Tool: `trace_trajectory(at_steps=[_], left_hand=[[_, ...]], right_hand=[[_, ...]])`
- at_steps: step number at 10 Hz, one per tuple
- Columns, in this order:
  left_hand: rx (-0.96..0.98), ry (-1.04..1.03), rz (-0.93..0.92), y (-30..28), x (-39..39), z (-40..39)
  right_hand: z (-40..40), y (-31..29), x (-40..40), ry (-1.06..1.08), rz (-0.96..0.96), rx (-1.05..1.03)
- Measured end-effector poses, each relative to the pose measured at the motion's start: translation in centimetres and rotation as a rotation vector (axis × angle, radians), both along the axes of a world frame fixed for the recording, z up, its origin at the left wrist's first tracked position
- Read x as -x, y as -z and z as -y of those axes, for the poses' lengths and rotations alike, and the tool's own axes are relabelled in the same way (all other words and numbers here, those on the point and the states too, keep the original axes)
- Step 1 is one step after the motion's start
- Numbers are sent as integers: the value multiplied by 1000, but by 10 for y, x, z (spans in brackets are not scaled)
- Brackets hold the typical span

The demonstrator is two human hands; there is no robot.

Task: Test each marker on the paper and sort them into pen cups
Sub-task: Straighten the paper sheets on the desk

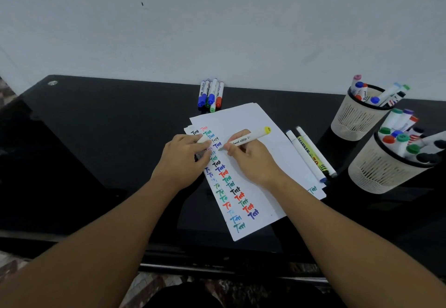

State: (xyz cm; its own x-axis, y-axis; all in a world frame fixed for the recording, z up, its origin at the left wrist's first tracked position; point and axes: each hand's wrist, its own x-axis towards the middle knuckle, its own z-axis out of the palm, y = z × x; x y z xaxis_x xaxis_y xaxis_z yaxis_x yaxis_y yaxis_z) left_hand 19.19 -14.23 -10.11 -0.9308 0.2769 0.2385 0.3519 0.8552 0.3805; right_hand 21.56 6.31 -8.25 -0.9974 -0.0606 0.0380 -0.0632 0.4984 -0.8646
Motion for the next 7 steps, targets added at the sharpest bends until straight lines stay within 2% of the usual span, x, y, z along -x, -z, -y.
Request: trace_trajectory(at_steps=[5, 7], left_hand=[[-11, 4, -1, 0, 1, 1], [-18, 8, -4, 2, 0, 0]], right_hand=[[0, -5, -2, 8, -29, -67], [-2, -4, -5, 30, -18, -26]])
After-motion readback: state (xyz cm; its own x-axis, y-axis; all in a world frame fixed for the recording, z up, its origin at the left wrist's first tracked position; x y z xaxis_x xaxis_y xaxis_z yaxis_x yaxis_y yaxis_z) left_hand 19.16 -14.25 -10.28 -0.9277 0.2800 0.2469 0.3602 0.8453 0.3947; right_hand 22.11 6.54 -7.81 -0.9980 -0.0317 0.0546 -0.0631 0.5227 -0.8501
